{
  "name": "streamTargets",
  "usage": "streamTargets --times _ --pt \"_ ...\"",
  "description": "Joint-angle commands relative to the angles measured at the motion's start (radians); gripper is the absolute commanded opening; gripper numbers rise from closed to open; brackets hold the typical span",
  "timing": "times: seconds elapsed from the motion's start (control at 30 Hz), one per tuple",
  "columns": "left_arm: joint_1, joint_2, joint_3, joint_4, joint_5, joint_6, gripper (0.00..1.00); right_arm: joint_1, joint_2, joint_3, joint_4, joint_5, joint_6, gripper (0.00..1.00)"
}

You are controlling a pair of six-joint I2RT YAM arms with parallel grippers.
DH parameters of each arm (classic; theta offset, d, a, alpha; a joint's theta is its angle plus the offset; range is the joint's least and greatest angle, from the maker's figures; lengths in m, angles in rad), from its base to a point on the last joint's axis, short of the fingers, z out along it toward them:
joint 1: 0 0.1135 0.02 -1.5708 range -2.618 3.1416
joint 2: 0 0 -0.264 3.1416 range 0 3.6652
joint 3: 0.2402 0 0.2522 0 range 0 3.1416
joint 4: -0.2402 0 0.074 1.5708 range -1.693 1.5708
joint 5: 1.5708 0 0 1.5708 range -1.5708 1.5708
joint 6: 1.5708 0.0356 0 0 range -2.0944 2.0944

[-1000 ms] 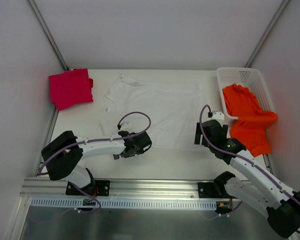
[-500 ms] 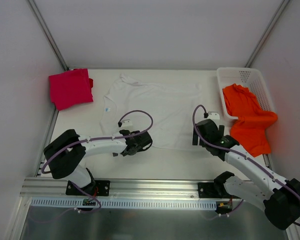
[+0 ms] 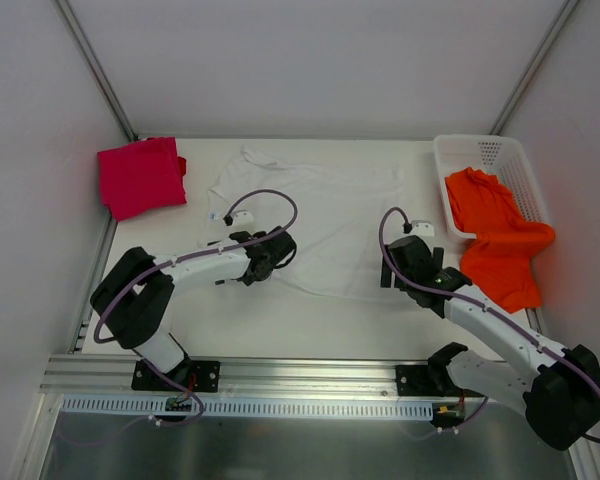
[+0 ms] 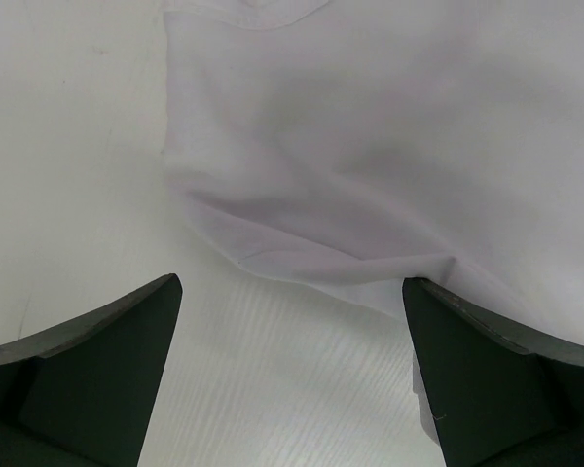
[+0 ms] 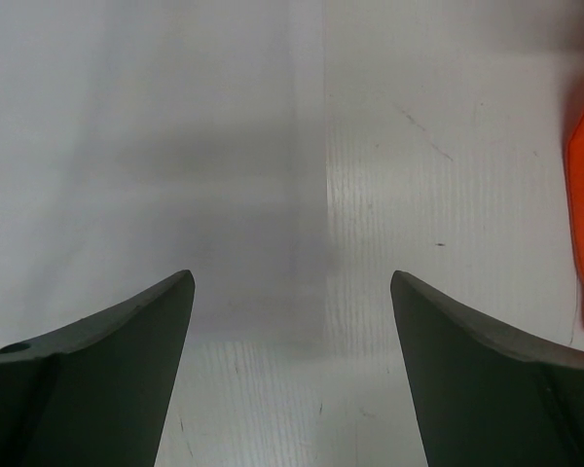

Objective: Fold and stack the t-shirts
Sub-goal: Flatten the tshirt out

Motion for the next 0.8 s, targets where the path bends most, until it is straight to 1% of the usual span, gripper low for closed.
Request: streamTargets --times 0.0,0.1,0.2,0.33,0.47,0.5,0.57,0.6,0.63,0.7,0.77 --pt "0.008 0.038 0.058 -0.017 -0.060 0.030 0.99 0.004 0.017 -0.006 0.044 -0.004 -0.002 0.86" --pt "0.010 0.080 0.107 -0.017 -0.082 0.044 0.99 0.006 0.038 -0.013 0.063 -0.012 -0.003 0.86" --pt "0.027 0.149 0.191 -0.008 -0.091 0.086 0.99 0.006 0.060 -0.019 0.079 -0.015 -0.003 0.86" --pt "0.051 0.242 0.361 0.003 -0.099 0.156 0.99 0.006 0.068 -0.021 0.079 -0.019 -0.003 0.86" --pt "0.112 0.334 0.508 0.026 -0.062 0.227 0.99 0.004 0.035 -0.028 0.073 -0.021 -0.003 0.86" --pt "0.126 0.349 0.539 0.044 -0.038 0.269 0.99 0.004 0.029 -0.030 0.068 -0.021 -0.003 0.86" --pt "0.160 0.400 0.642 0.064 -0.024 0.346 0.99 0.004 0.017 -0.030 0.065 -0.019 0.000 0.86" --pt "0.169 0.418 0.717 0.070 -0.008 0.372 0.99 0.004 0.014 -0.029 0.059 -0.021 0.000 0.86" --pt "0.178 0.447 0.751 0.070 0.001 0.400 0.99 0.006 0.009 -0.027 0.054 -0.024 0.002 0.86" --pt "0.180 0.437 0.786 0.067 0.018 0.455 0.99 0.004 -0.010 -0.021 0.035 -0.027 0.008 0.86" --pt "0.169 0.345 0.745 0.069 0.062 0.451 0.99 0.006 -0.032 -0.025 0.027 -0.033 0.015 0.86"
